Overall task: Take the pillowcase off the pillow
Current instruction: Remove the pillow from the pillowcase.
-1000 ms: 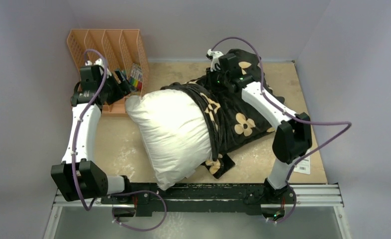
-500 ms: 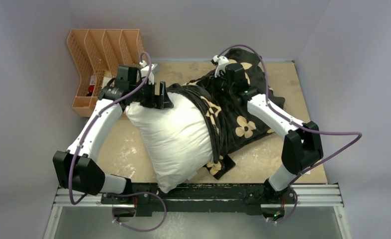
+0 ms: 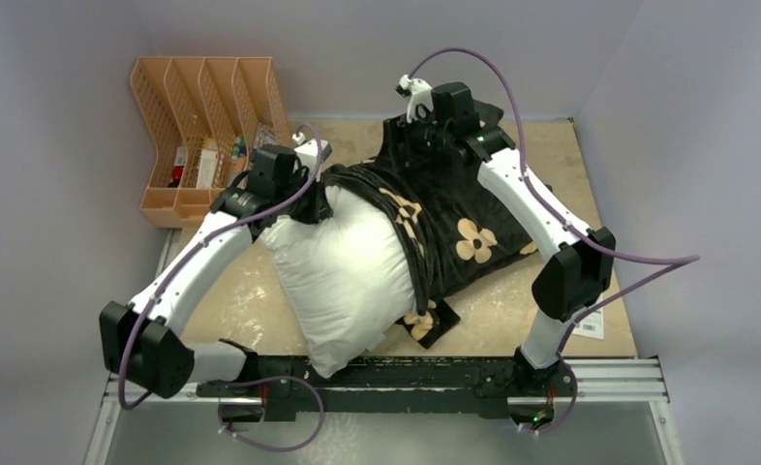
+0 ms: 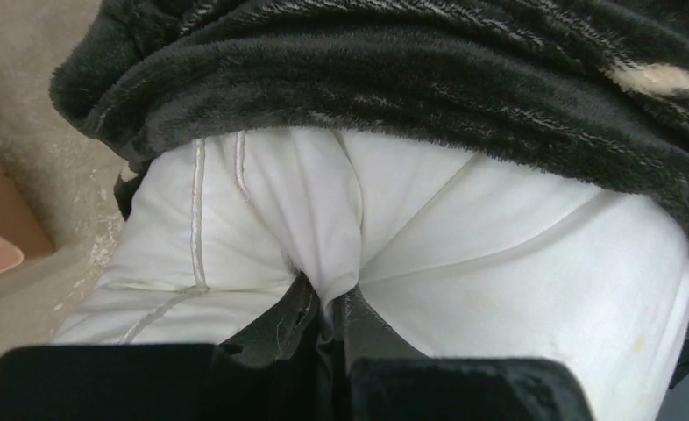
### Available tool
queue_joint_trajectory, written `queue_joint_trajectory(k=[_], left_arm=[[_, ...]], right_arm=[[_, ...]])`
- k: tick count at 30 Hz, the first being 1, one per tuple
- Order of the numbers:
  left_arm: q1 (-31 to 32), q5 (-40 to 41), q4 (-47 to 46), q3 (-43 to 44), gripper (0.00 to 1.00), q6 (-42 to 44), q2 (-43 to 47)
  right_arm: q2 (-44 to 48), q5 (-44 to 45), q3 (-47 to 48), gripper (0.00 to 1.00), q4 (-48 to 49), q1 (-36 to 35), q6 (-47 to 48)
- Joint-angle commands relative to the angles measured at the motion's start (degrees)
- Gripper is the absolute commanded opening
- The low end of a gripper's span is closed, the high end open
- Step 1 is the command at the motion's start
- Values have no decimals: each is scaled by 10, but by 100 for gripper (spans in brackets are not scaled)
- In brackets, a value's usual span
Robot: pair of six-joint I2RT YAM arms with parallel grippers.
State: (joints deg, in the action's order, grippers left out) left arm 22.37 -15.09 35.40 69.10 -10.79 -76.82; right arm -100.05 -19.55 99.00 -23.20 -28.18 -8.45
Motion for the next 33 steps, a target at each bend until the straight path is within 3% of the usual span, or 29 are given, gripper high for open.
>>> queue_joint_trajectory(k=[1,5,7,10,13,18,23,26,28,30,32,33], left_arm=[[19,36,-2,-38,0,-34,72],[24,29,-11,-57,0,-44,104],[25,21,-13,-66,0,-48,109],[27,17,-6,-71,0,-57,105],[29,24,-9,-82,0,-72,111],[29,52,-2,-104,0,-98,128],[29,127,16,-120,0,-129,153],[29,170,26,-119,0,-147,157],[29,207,32,-112,0,-152,150],[26,246,40,-95,0,-150,135],[14,265,42,-70,0,-143,113],[4,260,38,-56,0,-139,102]], right_arm=[[-55,-39,107,77,-132,-23,44],[-128,38,200,78,-235,-84,114],[-154,97,220,70,-250,-101,116],[-165,145,233,26,-245,-101,95],[-139,233,217,0,-198,-100,90],[-106,340,198,0,-123,-44,52],[-95,333,207,0,-87,59,-18],[-99,328,227,0,-93,69,-25],[-105,272,240,0,-113,69,-23],[-97,186,235,16,-122,69,-12],[-66,141,217,47,-138,69,-3],[-44,112,195,53,-140,69,-1]])
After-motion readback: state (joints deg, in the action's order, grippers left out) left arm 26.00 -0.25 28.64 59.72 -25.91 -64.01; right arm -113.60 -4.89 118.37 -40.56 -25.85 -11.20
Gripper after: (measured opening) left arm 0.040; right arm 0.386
